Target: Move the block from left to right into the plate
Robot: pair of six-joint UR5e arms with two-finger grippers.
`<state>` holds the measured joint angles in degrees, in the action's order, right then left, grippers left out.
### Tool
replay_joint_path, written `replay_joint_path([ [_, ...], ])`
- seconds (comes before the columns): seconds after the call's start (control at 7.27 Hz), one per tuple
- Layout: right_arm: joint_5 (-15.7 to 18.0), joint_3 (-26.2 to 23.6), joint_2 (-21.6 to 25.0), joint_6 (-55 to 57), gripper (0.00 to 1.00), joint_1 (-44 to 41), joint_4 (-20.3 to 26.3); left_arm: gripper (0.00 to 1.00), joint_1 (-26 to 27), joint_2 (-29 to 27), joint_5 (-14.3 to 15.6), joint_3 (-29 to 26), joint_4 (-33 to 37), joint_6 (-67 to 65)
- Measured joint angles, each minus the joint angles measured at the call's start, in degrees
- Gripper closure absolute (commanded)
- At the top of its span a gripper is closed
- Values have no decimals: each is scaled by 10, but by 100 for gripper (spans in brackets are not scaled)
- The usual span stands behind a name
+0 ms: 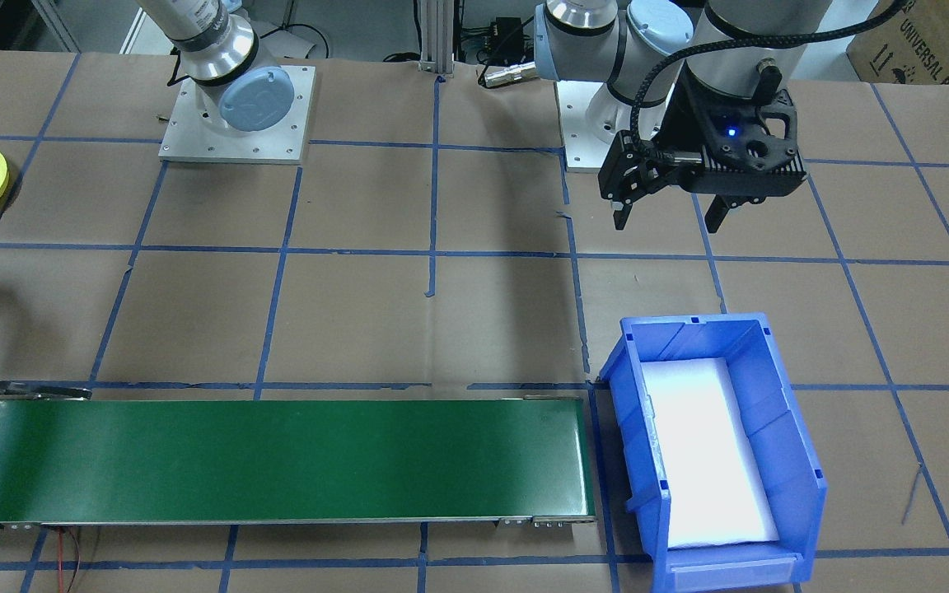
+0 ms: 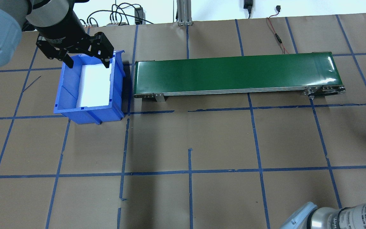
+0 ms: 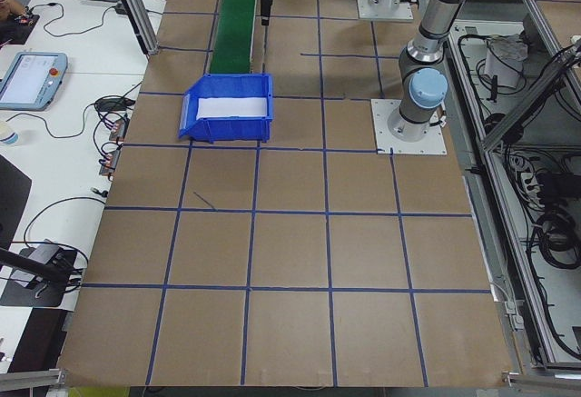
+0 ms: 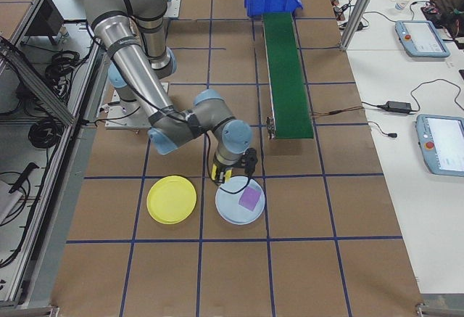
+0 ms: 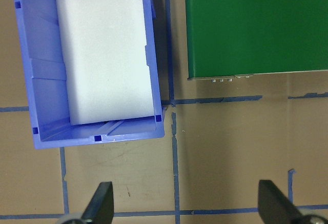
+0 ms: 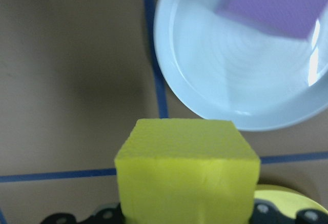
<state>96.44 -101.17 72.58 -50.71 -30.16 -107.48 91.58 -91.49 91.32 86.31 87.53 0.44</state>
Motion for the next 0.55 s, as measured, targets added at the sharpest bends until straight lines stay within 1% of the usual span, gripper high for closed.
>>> replay_joint_path([
  [0.28,7,-52,1,-36,82,87,-42,0,0,0,0,0,0,0],
  [0.41,9,-68,2,-41,80,111,-52,0,0,0,0,0,0,0],
  [0.55,11,-75,4,-43,67,125,-54,0,0,0,0,0,0,0],
])
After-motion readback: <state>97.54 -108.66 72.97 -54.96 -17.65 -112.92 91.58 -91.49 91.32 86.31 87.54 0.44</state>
